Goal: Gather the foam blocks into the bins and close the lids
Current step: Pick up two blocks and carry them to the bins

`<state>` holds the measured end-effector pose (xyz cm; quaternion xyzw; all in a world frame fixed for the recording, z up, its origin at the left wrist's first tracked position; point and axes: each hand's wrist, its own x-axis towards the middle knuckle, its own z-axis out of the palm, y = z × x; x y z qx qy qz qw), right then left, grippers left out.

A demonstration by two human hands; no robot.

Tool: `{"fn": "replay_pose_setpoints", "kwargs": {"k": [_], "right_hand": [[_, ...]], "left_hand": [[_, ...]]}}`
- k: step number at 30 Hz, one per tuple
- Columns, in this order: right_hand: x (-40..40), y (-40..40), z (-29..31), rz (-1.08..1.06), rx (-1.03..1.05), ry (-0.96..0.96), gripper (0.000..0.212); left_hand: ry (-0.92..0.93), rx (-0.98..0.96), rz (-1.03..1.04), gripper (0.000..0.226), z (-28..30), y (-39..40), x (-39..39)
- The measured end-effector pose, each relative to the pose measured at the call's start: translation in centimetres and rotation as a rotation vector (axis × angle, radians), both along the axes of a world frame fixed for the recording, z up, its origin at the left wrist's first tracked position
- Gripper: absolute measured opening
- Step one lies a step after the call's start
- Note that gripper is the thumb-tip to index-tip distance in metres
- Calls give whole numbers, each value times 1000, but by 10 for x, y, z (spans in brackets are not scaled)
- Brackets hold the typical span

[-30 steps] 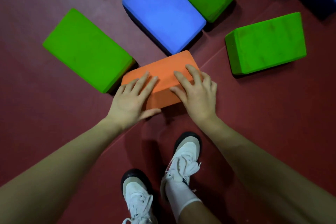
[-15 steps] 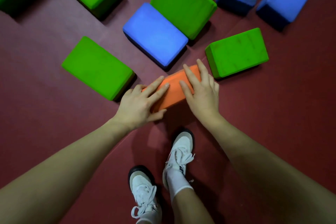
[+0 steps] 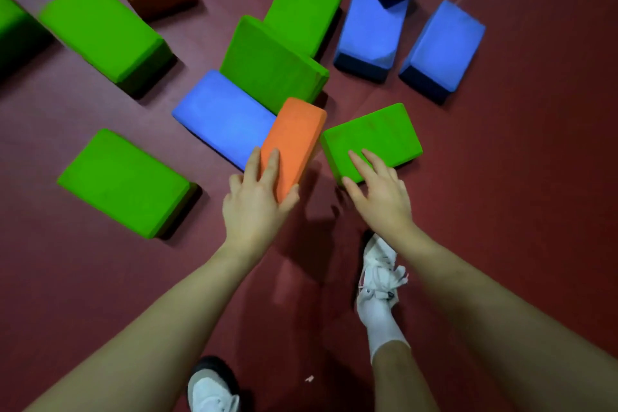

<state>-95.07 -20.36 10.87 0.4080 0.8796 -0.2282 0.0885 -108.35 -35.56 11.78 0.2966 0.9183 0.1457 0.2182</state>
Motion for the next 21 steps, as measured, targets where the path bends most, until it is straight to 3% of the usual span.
{"fn": "replay_pose_setpoints", "kwargs": {"k": [10,14,17,21], "right_hand": [[18,100,-99,221,-100,-124,65],[24,131,-128,309,-110,-205,72],[21,150,-144,422,-65,-256,88],[11,170,-164,612,-2,-388,116]], "left_hand": [[-49,-100,240,66,-92,73,48],[45,-240,149,77,-111,100,54],[6,-340,128,85,-124,119,47],[77,-337,124,79,-127,134,34]]}}
